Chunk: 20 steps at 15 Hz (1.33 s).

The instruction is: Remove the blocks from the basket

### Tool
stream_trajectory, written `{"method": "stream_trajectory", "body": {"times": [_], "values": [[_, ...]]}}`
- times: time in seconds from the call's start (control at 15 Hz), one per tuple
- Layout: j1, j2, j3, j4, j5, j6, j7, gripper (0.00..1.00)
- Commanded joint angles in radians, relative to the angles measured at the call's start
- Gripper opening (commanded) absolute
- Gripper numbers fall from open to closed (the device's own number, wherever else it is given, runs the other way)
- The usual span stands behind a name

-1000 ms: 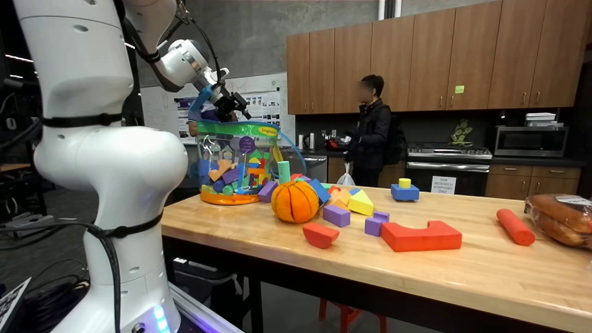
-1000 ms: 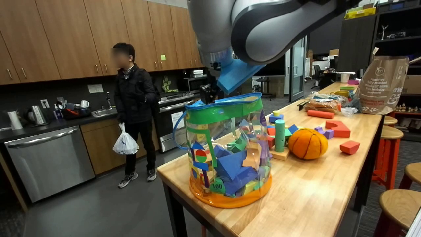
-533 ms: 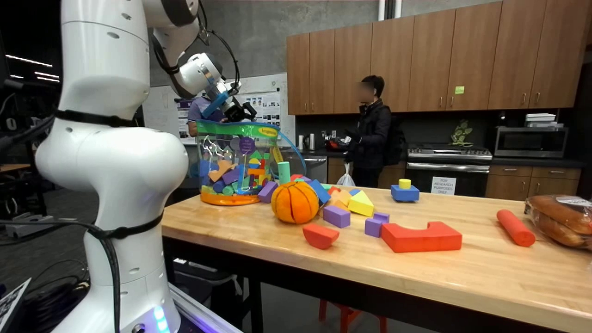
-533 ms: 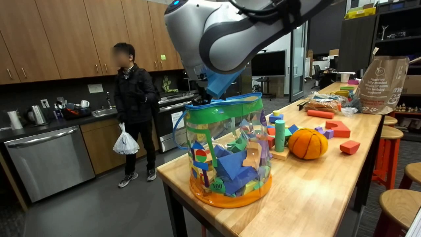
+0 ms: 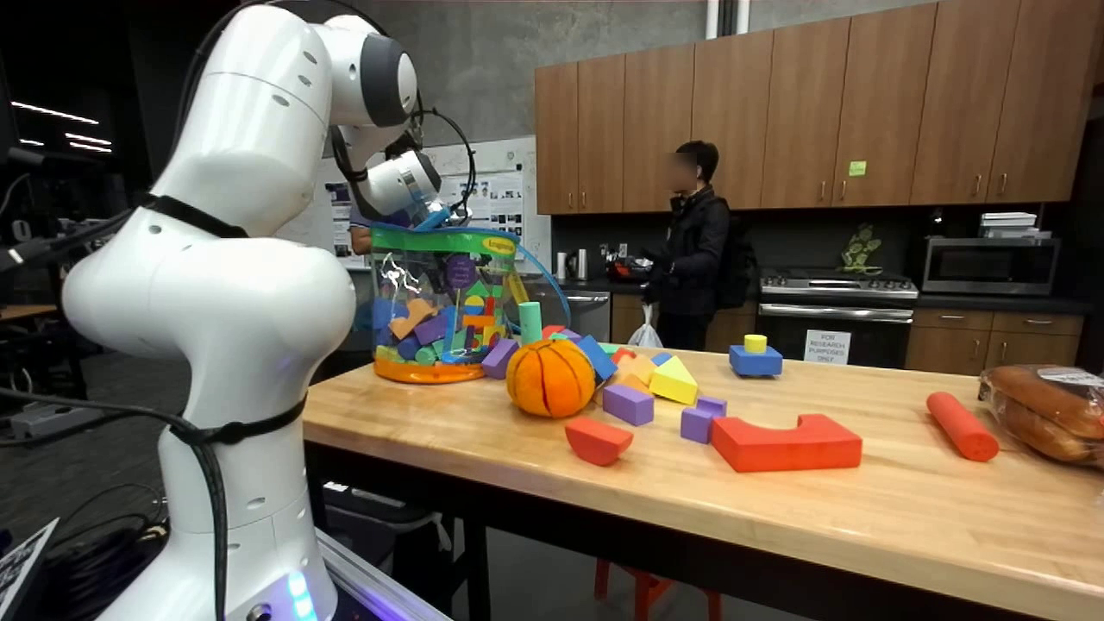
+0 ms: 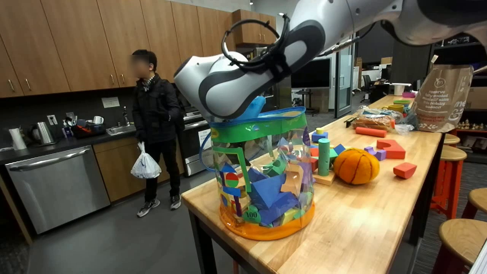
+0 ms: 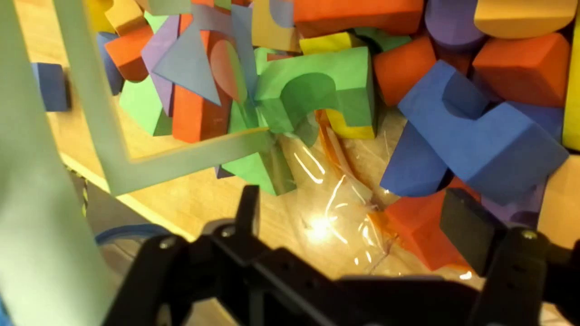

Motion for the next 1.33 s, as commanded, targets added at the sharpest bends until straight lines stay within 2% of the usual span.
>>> {"method": "stream_trajectory", "body": {"times": [0.0,0.2,0.73,1.27], "values": [[0.035,0.064,-0.049,0.103,0.049,-0.090,-0.066,1.00],[0.032,0.054,-0.072,0.098,0.080,-0.090,-0.047,1.00],[-0.003,0.023,-0.099,-0.006,0.280,0.093,-0.008,1.00],[-0.037,0.004,-0.119,-0.120,0.405,0.234,-0.021,1.00]]}}
